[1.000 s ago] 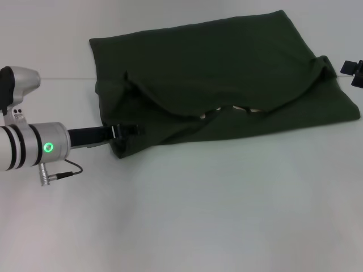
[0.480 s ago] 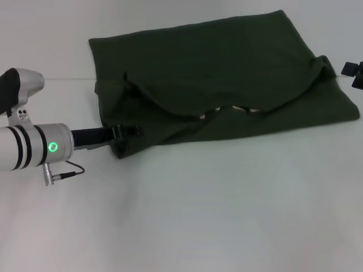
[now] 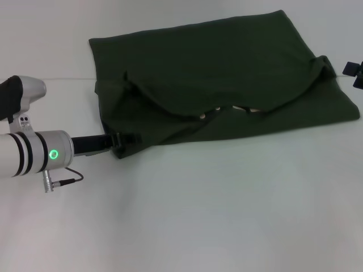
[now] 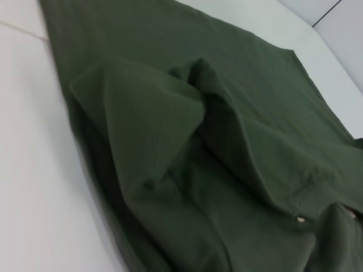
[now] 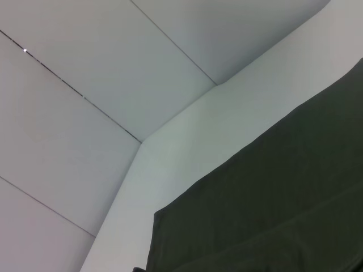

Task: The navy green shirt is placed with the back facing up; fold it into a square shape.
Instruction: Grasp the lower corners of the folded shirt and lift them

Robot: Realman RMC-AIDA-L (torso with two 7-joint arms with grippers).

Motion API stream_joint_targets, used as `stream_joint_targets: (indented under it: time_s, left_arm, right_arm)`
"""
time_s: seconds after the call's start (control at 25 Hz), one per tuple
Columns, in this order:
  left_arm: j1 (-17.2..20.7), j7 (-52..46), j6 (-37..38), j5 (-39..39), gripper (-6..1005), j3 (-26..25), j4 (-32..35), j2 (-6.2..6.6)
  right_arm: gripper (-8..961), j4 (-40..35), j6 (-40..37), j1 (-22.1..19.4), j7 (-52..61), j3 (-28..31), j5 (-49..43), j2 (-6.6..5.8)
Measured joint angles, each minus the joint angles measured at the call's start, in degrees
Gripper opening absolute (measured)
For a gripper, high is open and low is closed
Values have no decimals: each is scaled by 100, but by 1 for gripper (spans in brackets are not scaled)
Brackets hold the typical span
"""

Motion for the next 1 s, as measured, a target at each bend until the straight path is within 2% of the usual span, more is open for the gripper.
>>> stream_joint_targets:
  time_s: [0.32, 0.56, 0.84, 1.0]
  left_arm:
    - [-38, -2, -116, 0, 554, 106, -119, -4]
    - [27, -77, -7, 76, 555, 223, 177, -84]
    - [23, -107, -18, 124, 414, 214, 187, -80]
    - [44, -113, -11, 128, 145, 185, 209, -75]
  right_arm:
    - [707, 0, -28, -22, 1, 34, 0, 1]
    - [707, 0, -141, -54, -1, 230, 7, 12]
    - [706, 0, -164, -51, -1, 265, 9, 7]
    - [707, 0, -169, -35, -1, 268, 9, 2]
